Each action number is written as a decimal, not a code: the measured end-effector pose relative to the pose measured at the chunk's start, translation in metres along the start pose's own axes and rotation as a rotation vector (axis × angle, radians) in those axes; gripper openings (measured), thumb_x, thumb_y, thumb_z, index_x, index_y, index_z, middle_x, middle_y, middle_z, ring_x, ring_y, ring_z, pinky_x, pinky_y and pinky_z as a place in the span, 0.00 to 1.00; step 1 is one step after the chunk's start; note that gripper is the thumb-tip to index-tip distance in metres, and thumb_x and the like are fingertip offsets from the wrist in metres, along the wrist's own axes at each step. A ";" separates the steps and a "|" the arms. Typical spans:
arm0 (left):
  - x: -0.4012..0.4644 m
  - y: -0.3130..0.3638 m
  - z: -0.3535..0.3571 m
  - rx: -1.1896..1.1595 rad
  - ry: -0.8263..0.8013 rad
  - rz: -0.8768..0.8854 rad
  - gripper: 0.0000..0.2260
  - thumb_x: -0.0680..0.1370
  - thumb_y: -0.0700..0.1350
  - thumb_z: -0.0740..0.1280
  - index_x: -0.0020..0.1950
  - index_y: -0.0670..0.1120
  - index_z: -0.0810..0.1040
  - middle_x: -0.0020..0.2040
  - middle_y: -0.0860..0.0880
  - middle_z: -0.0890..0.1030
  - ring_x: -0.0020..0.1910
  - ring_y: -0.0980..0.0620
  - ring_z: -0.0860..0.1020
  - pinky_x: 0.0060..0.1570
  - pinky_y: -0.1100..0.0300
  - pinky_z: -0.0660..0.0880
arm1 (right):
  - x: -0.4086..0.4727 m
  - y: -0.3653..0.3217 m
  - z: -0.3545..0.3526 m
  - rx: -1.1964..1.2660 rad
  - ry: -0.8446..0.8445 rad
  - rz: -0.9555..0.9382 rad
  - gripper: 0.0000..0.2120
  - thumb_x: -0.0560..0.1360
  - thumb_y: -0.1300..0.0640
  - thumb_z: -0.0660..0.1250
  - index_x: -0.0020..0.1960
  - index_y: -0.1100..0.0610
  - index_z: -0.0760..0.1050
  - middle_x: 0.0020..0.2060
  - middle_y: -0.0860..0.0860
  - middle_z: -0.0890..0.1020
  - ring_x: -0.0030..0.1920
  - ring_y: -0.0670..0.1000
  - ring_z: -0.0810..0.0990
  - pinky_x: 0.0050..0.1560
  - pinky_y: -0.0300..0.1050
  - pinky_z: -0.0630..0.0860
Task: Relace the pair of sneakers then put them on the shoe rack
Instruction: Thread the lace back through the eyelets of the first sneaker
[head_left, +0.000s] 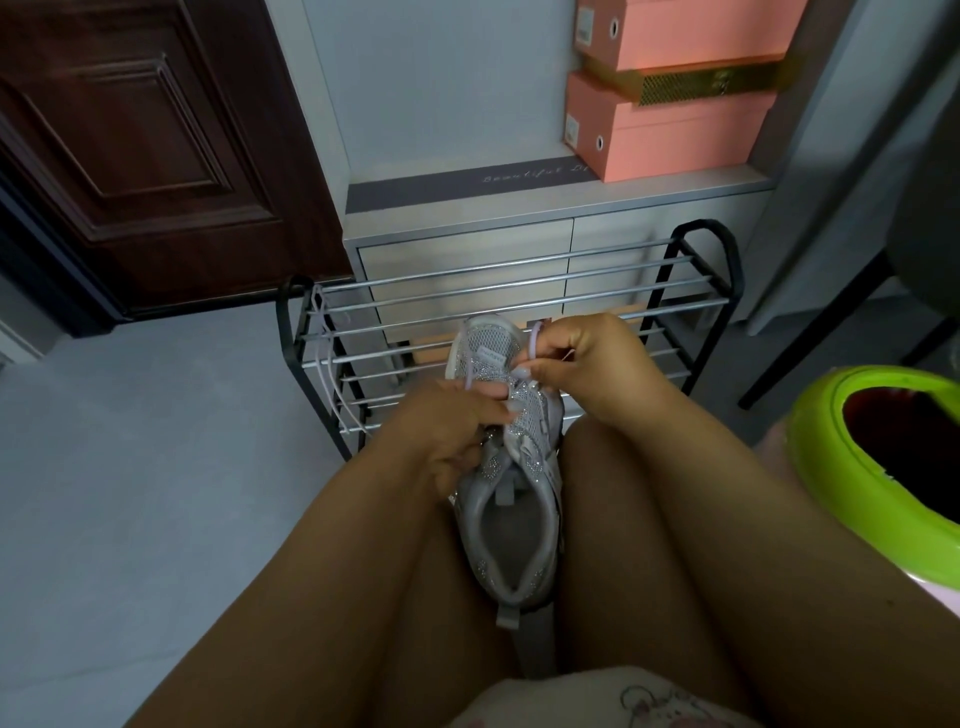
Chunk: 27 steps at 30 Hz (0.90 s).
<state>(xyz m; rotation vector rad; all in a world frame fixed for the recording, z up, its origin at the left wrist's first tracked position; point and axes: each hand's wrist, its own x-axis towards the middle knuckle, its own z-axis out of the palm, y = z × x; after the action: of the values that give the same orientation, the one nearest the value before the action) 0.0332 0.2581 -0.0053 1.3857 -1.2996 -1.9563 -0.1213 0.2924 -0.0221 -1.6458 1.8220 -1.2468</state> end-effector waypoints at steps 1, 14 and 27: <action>0.000 0.001 0.000 -0.004 -0.006 -0.002 0.07 0.72 0.31 0.68 0.42 0.42 0.77 0.21 0.50 0.75 0.14 0.59 0.65 0.16 0.73 0.57 | 0.000 0.000 0.001 -0.021 0.008 -0.010 0.04 0.68 0.62 0.75 0.40 0.62 0.83 0.33 0.54 0.83 0.32 0.43 0.77 0.39 0.44 0.76; -0.005 0.004 0.003 -0.016 -0.015 -0.001 0.07 0.73 0.29 0.67 0.42 0.41 0.77 0.20 0.51 0.75 0.13 0.59 0.67 0.15 0.73 0.59 | -0.001 -0.006 0.000 -0.196 0.012 -0.139 0.14 0.66 0.65 0.74 0.30 0.51 0.73 0.35 0.56 0.83 0.39 0.56 0.82 0.41 0.52 0.77; -0.008 0.004 0.005 -0.021 -0.027 0.010 0.07 0.74 0.30 0.67 0.43 0.41 0.76 0.19 0.51 0.74 0.13 0.59 0.66 0.15 0.73 0.58 | -0.002 -0.003 0.002 0.012 0.040 0.023 0.05 0.66 0.66 0.75 0.38 0.57 0.83 0.33 0.50 0.83 0.34 0.43 0.79 0.41 0.41 0.78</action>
<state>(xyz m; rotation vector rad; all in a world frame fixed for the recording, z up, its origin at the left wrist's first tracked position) 0.0309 0.2646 0.0026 1.3446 -1.2914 -1.9827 -0.1176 0.2943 -0.0212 -1.6002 1.8477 -1.2870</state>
